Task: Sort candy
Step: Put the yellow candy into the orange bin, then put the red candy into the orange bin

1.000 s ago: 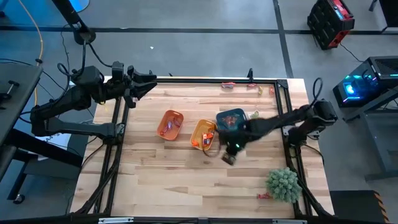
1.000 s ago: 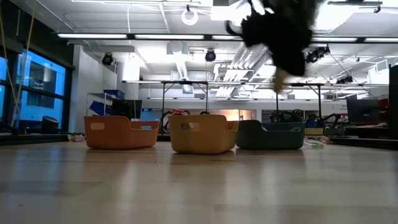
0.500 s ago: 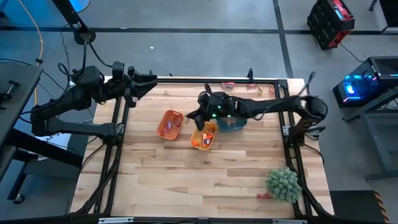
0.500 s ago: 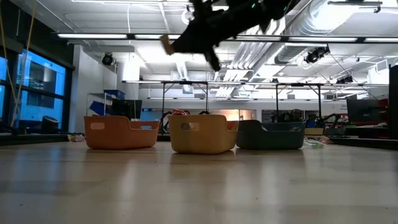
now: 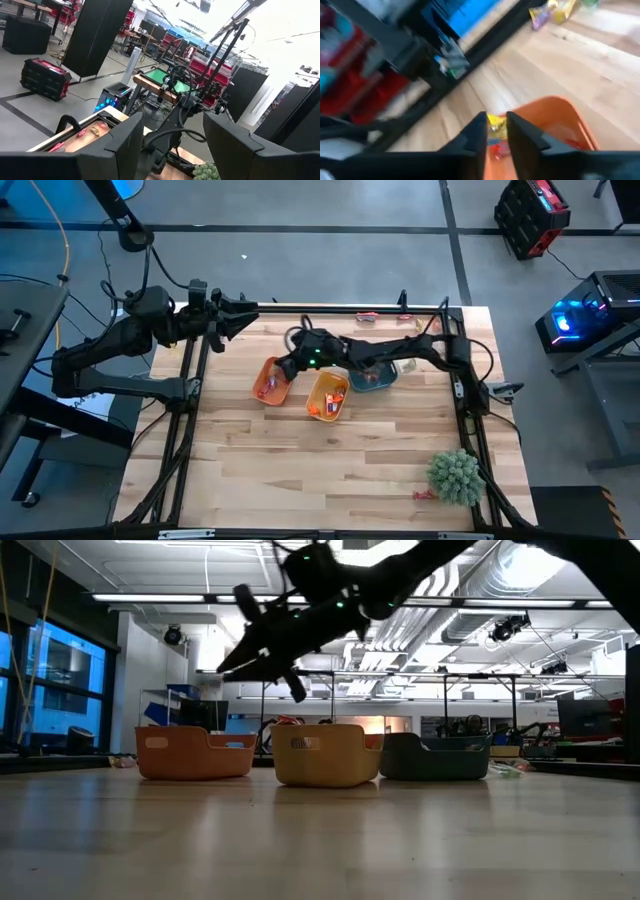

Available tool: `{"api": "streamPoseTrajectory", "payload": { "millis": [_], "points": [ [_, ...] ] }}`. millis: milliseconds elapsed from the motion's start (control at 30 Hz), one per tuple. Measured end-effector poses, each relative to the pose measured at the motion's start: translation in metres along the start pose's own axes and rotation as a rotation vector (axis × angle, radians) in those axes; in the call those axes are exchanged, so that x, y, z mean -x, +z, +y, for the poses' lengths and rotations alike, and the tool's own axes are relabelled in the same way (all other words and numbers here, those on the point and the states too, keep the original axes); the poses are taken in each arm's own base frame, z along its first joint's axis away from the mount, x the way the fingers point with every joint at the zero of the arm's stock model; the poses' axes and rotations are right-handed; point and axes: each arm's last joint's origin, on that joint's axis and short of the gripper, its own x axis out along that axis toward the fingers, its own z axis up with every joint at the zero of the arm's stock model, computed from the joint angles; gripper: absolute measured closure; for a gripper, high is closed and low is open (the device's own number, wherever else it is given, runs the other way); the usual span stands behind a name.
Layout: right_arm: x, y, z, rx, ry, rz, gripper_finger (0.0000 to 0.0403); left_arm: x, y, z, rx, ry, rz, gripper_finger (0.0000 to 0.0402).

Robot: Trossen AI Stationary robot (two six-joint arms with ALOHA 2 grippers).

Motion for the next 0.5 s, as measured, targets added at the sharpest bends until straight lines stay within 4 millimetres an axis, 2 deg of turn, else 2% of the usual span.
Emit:
{"api": "streamPoseTrajectory", "payload": {
  "millis": [100, 267, 367, 433, 500],
  "points": [
    [-0.006, 0.006, 0.004, 0.087, -0.079, 0.1, 0.0291, 0.001, 0.0, 0.0, 0.0, -0.001, -0.001, 0.0204],
    [0.003, 0.019, 0.01, 0.25, -0.151, 0.268, 0.0226, 0.002, 0.001, 0.0, -0.001, -0.003, -0.007, 0.0204],
    [0.021, 0.022, 0.015, 0.307, -0.128, 0.429, 0.0212, 0.002, 0.001, 0.0, -0.001, -0.002, -0.005, 0.0204],
    [0.037, 0.015, 0.021, 0.346, -0.138, 0.556, 0.0211, 0.002, 0.001, 0.0, -0.008, -0.003, -0.005, 0.0204],
    [0.051, -0.001, 0.027, 0.374, -0.151, 0.698, 0.0211, 0.002, 0.001, 0.0, -0.025, -0.002, -0.005, 0.0204]
  ]
}}
